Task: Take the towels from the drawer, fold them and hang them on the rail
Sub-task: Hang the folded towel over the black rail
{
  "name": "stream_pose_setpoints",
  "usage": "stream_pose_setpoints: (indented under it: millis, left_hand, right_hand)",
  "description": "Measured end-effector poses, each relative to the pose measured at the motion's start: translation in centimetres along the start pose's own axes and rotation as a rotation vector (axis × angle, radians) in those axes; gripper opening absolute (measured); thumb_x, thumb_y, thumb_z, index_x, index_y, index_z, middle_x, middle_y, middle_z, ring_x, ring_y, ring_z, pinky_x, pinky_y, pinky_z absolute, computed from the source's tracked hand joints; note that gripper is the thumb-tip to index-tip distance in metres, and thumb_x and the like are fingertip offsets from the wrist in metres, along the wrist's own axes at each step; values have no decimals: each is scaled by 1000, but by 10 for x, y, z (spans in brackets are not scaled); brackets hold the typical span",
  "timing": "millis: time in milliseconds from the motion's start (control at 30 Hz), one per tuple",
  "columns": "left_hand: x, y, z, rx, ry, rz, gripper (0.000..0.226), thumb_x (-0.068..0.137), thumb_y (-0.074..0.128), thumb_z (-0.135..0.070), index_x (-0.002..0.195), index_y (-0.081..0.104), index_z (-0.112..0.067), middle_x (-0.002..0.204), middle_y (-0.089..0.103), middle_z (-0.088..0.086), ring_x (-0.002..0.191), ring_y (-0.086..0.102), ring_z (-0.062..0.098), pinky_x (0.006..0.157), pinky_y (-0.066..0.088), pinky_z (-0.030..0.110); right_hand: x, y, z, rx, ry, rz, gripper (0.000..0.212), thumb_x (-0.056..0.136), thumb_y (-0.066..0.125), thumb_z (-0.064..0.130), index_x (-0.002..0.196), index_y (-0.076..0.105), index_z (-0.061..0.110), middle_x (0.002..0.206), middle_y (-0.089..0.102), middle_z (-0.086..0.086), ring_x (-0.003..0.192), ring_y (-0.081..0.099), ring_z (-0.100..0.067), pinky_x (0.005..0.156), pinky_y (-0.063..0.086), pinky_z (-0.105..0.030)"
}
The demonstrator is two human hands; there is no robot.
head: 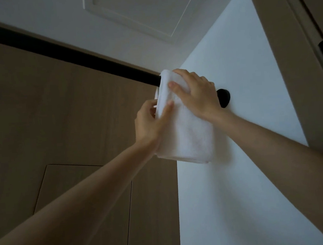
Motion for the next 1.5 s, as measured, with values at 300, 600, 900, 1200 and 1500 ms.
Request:
stream_pose_setpoints:
  millis: [300,600,900,1200,1500]
  left_hand:
    - [41,11,12,31,34,296,88,77,74,-42,147,24,-23,141,44,-1,124,49,19,100,46,42]
    - [42,-4,13,-13,-36,283,52,84,72,-29,131,52,-23,107,65,1,91,66,15,73,57,30]
    - [18,-19,26,-285,-274,497,37,102,36,-44,134,52,-33,119,66,5,104,67,21,88,56,39]
    - [5,-21,14,-138,-59,522,65,86,55,11,141,44,-23,73,71,-9,65,67,6,62,54,23]
    - [-15,-24,14,-169,-41,523,60,87,69,-10,141,47,-27,100,73,12,91,71,23,80,58,37]
  right_hand:
    - [3,-1,-2,66,41,15,74,80,20,76,139,42,38,132,56,7,122,47,-22,108,28,-45]
    - [3,-5,-5,56,69,163,60,89,30,70,144,27,48,150,38,8,135,35,-24,112,23,-46]
    - [-47,-13,26,15,-17,244,50,93,33,54,139,17,67,161,-6,19,148,-10,-29,117,-4,-58]
    - [-90,-18,46,-245,-58,342,79,76,36,81,142,-3,63,159,-19,15,146,-15,-38,114,0,-65]
    - [-75,-17,34,-233,-19,338,83,87,48,61,143,-13,58,157,-26,18,145,-22,-37,109,0,-71]
Point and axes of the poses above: each hand's wrist, its own x-axis towards the middle knuckle, its own y-axis out of the palm, z = x × y, the point moved 3 cm from there along x, towards the middle knuckle
